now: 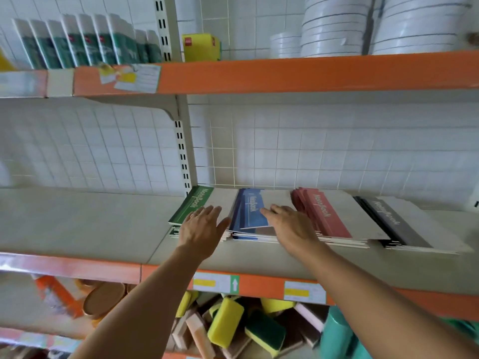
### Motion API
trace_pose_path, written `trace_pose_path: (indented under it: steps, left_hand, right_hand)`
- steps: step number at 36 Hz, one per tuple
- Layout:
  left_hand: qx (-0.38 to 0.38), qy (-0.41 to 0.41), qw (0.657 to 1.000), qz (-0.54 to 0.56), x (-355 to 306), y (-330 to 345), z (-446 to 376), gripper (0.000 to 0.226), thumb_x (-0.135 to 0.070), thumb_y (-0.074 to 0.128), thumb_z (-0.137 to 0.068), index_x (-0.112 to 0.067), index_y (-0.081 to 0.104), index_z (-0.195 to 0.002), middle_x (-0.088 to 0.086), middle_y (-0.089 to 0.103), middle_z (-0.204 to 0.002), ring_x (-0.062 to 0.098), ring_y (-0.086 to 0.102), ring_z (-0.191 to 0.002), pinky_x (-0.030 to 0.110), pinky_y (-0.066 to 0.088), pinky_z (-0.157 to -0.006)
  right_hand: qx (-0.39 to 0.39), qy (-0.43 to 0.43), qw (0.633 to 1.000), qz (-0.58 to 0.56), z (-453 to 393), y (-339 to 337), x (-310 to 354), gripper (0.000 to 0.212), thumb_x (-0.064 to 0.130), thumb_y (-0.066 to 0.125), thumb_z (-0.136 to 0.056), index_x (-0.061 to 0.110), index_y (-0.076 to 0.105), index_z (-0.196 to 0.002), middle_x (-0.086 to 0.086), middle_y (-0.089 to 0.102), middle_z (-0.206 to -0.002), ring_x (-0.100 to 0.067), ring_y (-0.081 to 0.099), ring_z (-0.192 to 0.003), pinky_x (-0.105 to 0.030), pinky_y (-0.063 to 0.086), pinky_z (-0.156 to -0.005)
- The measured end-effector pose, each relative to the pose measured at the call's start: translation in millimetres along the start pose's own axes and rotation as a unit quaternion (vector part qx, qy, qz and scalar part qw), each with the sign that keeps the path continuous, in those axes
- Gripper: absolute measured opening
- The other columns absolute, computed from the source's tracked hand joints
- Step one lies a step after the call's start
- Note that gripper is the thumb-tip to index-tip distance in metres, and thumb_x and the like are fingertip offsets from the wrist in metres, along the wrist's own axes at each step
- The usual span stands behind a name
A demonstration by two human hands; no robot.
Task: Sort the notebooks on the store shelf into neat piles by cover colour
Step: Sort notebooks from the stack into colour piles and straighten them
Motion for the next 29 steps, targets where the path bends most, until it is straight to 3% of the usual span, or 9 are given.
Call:
trace_pose_path:
  steps: [7, 10, 14, 21, 29]
  left_hand:
    - [0.003, -0.004, 1.000, 0.005, 5, 4, -14, 0.052, -0.051, 0.026, -0.099, -0.024, 0.041, -0.141, -0.002, 0.044, -0.145, 0.019, 0.038, -0.135, 0.033, 0.031, -0.108]
    - [0.011, -0.011, 1.000, -0.002, 7, 6, -22, 0.054, -0.053, 0.024, -0.099, -0.025, 0.039, -0.143, -0.002, 0.042, -0.147, 0.019, 0.035, -0.137, 0.034, 0.029, -0.109]
    - [0.011, -0.011, 1.000, -0.003, 5, 8, -30, 0.054, -0.053, 0.024, -0.099, -0.025, 0.039, -0.142, -0.003, 0.041, -0.148, 0.020, 0.036, -0.137, 0.035, 0.029, -0.110]
    - [0.022, -0.008, 1.000, -0.004, 2, 15, -33, 0.054, -0.052, 0.023, -0.100, -0.025, 0.036, -0.144, -0.003, 0.039, -0.149, 0.019, 0.030, -0.140, 0.034, 0.024, -0.112]
    - [0.032, 0.027, 0.999, 0.005, -6, 16, -30, 0.056, -0.053, 0.021, -0.099, -0.024, 0.035, -0.145, -0.002, 0.037, -0.150, 0.019, 0.030, -0.140, 0.034, 0.024, -0.114]
  right_hand:
    - [0.051, -0.003, 0.999, -0.018, -14, 20, -2, 0.057, 0.006, 0.036, -0.094, 0.023, 0.028, -0.148, -0.003, 0.043, -0.139, -0.027, 0.046, -0.123, -0.035, 0.045, -0.084]
    - [0.082, -0.025, 0.996, -0.034, -20, 33, -2, 0.048, 0.035, 0.039, -0.100, 0.026, 0.029, -0.146, -0.001, 0.045, -0.138, -0.025, 0.044, -0.125, -0.037, 0.044, -0.088]
    - [0.113, -0.032, 0.993, -0.032, -27, 44, -5, 0.071, 0.066, 0.034, -0.091, 0.025, 0.027, -0.148, 0.000, 0.040, -0.144, -0.024, 0.038, -0.131, -0.040, 0.042, -0.096]
    - [0.114, -0.041, 0.992, -0.038, -36, 43, -7, 0.069, 0.063, 0.038, -0.092, 0.023, 0.028, -0.148, -0.002, 0.036, -0.148, -0.025, 0.037, -0.133, -0.040, 0.042, -0.100]
    - [0.050, -0.013, 0.998, -0.036, -19, 23, -14, 0.066, 0.060, 0.036, -0.094, 0.022, 0.029, -0.148, 0.000, 0.034, -0.151, -0.021, 0.038, -0.134, -0.037, 0.041, -0.102]
Point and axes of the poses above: each hand's wrist, its own z-axis away from the middle knuckle, its own y-axis out of the palm, x = y × z, the point moved 9 cm from there along -z, towards the middle knuckle
